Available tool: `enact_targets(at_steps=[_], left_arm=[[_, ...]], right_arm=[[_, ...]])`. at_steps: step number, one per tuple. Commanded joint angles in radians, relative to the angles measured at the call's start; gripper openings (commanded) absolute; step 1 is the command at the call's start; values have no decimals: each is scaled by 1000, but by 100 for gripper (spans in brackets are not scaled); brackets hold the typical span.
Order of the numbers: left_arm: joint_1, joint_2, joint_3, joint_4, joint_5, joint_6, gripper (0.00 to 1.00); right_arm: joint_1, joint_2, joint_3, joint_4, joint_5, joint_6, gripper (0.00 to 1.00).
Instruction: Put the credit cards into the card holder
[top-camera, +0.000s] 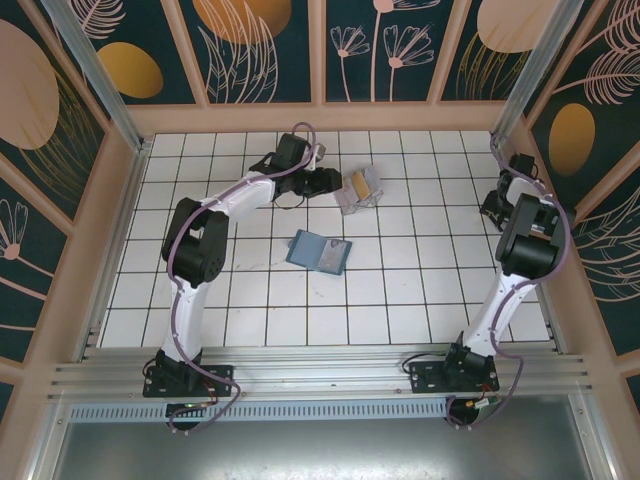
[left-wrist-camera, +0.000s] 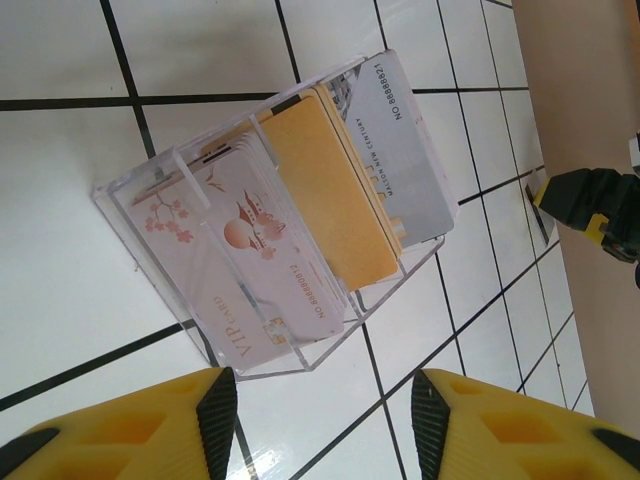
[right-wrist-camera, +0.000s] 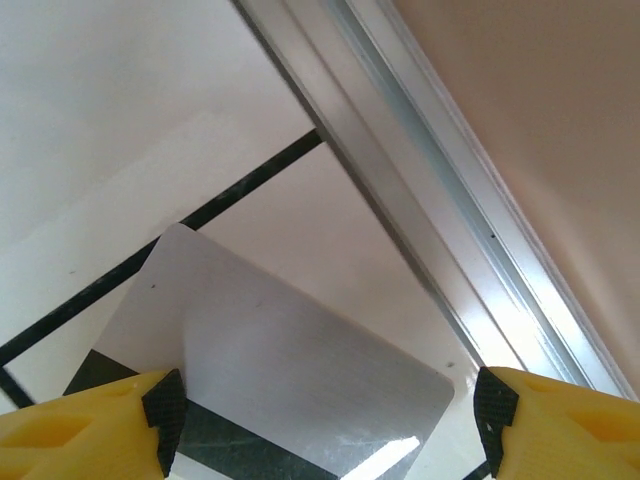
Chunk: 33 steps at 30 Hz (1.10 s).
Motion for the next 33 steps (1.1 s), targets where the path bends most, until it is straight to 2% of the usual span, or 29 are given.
enact_targets(at_steps=[1, 20, 33], left_arm=[[9, -21, 16, 18, 26, 7, 52], [8, -18, 52, -11, 25, 7, 52], [8, -20, 43, -3, 32, 10, 52]], right_arm=[[-27, 48, -16, -46, 36, 6, 78], [-106, 51, -76, 38, -82, 12, 78], [-95, 67, -96, 14, -21, 40, 82]])
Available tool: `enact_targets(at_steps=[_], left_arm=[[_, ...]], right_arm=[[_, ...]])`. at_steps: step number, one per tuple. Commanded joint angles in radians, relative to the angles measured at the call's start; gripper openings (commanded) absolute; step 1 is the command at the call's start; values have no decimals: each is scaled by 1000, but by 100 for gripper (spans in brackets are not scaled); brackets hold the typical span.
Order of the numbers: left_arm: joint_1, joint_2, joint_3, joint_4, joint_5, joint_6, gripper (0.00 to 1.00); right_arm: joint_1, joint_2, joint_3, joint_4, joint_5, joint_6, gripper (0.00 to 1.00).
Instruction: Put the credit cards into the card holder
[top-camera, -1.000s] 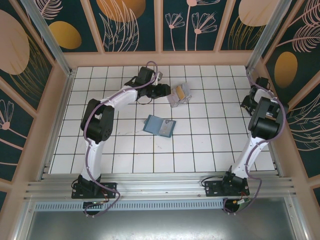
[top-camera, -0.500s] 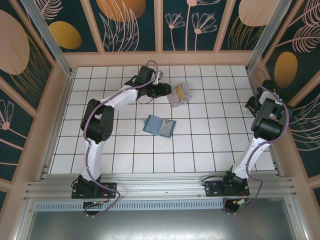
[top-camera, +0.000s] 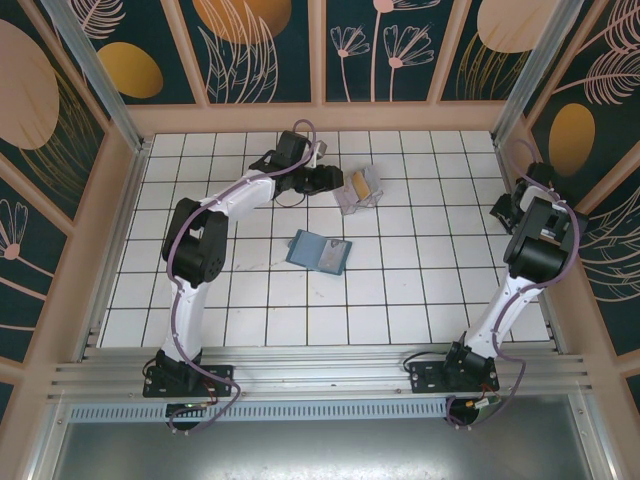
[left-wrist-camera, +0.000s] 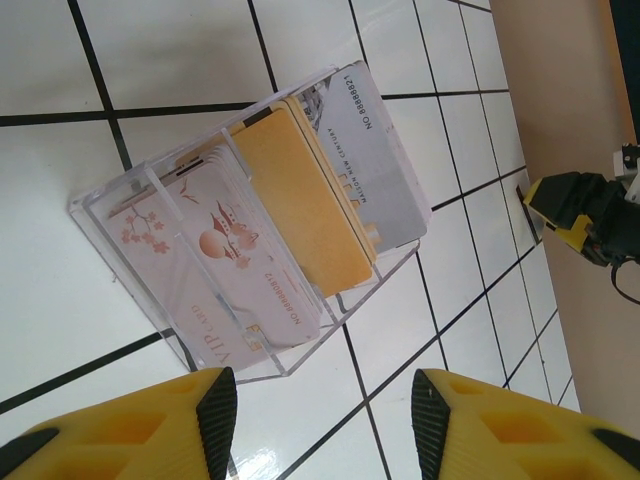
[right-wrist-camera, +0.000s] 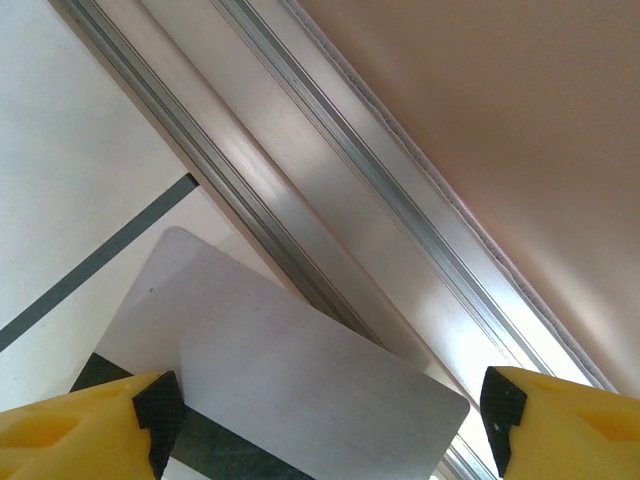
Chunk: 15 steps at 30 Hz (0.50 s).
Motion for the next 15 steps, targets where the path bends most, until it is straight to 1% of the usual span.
enact_targets(at_steps=[1, 9, 12, 15], left_arm=[[9, -20, 20, 0, 15, 10, 52], [9, -31, 11, 4, 16, 11, 52], [8, -33, 5, 9, 17, 9, 52], [9, -37, -1, 14, 18, 7, 52]], right_arm=[[-7, 72, -51, -74, 82, 23, 82], [-23, 27, -120, 10, -11, 69, 81], [-28, -2, -166, 65, -13, 79, 80], [-40, -4, -170, 64, -34, 78, 80]])
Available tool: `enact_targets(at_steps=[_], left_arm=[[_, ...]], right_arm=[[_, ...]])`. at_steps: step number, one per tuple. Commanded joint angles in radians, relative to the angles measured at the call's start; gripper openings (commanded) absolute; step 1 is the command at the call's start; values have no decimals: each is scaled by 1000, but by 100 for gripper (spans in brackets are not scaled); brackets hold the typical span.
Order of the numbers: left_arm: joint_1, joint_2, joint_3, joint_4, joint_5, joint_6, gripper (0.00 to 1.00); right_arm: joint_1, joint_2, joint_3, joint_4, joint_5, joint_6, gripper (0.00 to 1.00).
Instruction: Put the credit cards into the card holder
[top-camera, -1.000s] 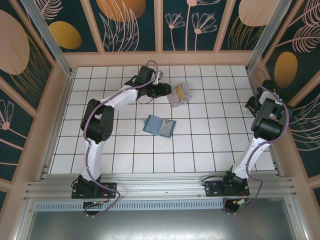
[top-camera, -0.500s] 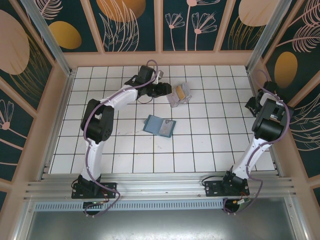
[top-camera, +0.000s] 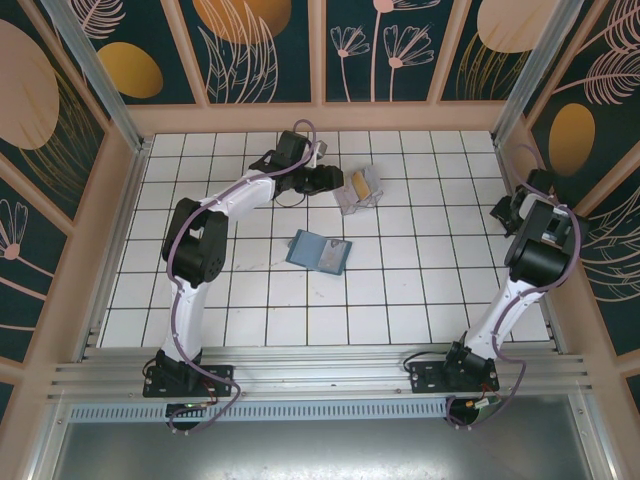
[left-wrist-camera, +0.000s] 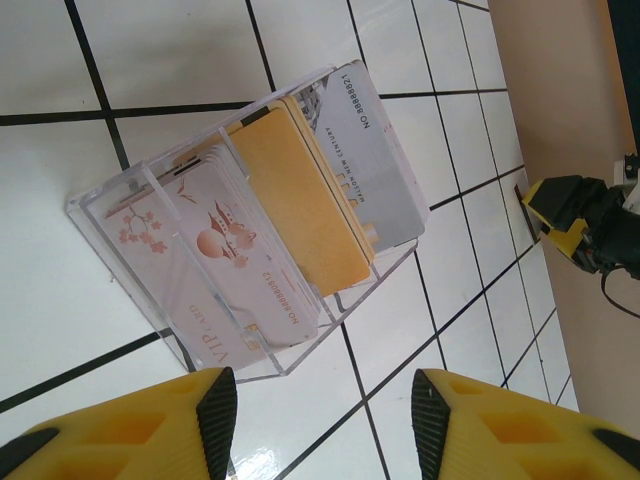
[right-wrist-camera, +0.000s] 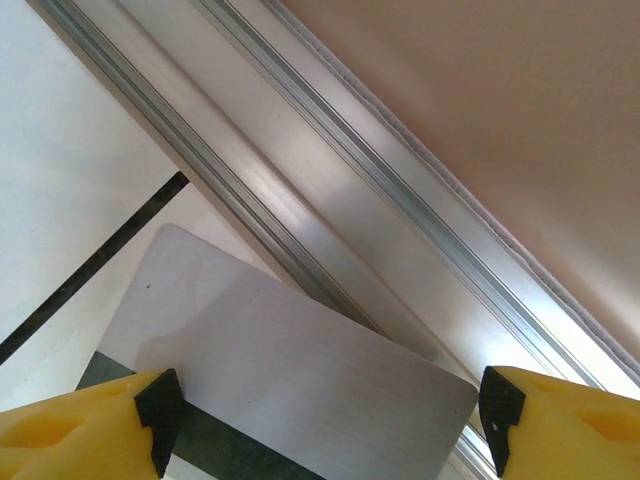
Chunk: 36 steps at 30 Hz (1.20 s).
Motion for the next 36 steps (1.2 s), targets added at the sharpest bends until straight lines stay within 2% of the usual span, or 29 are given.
enact_targets(at_steps=[1, 10, 17, 21, 27, 36], left_arm=[[8, -39, -3, 14, 15, 7, 52], [8, -37, 12, 14, 21, 7, 52], [8, -40, 22, 5, 16, 11, 52], [8, -44, 21, 0, 15, 12, 52], [8, -40, 35, -7, 12, 12, 52], [8, -33, 53, -18, 13, 15, 52]], right_arm=[[-25, 41, -56, -76, 19, 2, 80], [-52, 76, -63, -102, -73, -4, 79], [-69, 88, -58, -86, -193, -5, 73], [-72, 87, -57, -85, -202, -8, 64], [-81, 67, -82, -58, -225, -15, 44], [-82, 48, -95, -43, -223, -9, 21]])
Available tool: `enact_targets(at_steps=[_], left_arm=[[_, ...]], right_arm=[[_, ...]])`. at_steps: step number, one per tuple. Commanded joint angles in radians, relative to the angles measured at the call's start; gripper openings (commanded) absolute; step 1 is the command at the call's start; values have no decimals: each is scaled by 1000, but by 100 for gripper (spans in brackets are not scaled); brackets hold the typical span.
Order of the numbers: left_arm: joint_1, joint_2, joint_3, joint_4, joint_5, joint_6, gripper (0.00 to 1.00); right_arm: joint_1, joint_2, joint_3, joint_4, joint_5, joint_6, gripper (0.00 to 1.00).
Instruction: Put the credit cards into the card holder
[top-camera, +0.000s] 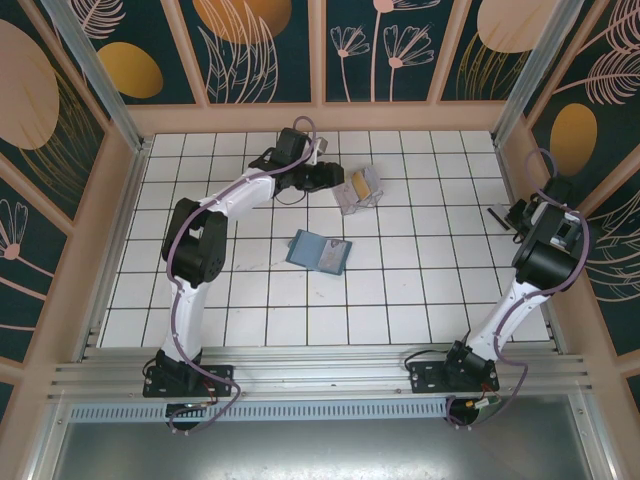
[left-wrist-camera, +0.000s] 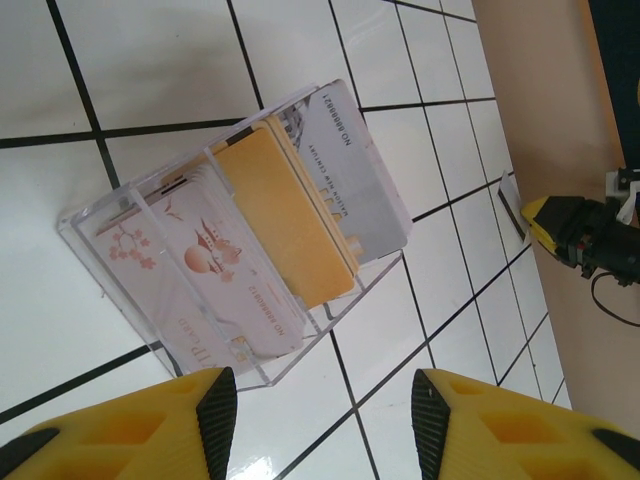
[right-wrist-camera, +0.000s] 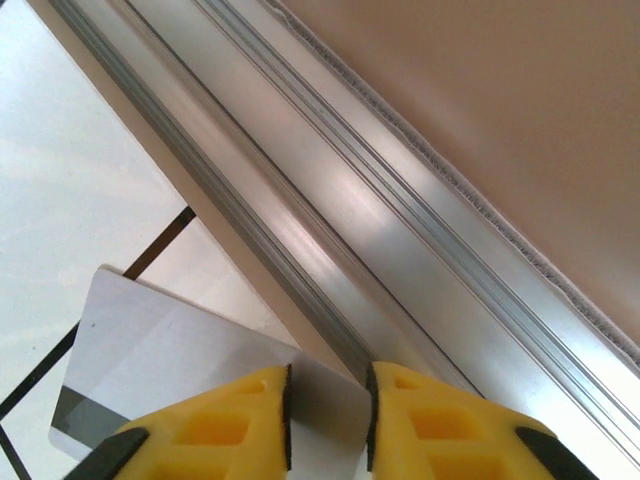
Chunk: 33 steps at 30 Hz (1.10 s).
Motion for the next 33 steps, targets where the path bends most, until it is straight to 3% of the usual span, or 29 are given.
enact_targets(at_steps=[1, 15, 33], left_arm=[[8, -33, 28, -15, 12, 15, 52], [9, -27, 41, -8, 21, 2, 52], [9, -38, 39, 18, 28, -18, 51]], right_arm=[[4, 42, -67, -122, 2, -5, 18], [22, -26, -98, -78, -12, 23, 0], [147, -300, -173, 52, -38, 151, 0]])
